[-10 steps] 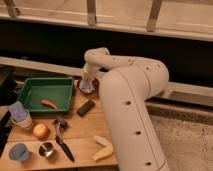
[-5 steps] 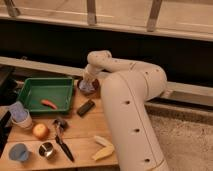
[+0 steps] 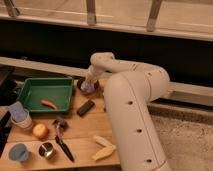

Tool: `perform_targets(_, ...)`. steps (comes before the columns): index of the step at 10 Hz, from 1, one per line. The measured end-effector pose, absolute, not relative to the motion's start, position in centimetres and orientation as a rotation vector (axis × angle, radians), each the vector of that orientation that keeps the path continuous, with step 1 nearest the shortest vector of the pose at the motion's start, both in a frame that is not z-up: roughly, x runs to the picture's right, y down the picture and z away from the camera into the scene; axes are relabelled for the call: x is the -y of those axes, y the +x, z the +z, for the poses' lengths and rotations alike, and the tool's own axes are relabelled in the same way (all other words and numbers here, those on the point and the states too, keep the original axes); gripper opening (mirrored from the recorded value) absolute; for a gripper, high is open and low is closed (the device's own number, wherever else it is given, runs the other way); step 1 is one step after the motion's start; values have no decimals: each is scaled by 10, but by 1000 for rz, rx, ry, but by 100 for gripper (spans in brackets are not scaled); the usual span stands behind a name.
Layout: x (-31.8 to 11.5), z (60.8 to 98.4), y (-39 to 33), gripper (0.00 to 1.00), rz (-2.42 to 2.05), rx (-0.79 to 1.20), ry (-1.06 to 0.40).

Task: Wipe purple bowl with towel

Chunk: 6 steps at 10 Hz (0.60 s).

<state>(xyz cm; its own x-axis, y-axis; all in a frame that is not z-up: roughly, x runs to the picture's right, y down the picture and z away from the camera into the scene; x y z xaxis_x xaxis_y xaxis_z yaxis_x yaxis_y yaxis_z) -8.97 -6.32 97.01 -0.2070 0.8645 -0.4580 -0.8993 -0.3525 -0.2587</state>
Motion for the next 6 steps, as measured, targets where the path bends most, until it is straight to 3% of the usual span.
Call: perform_targets(6,68,972,-141,0,1756,-39,-647)
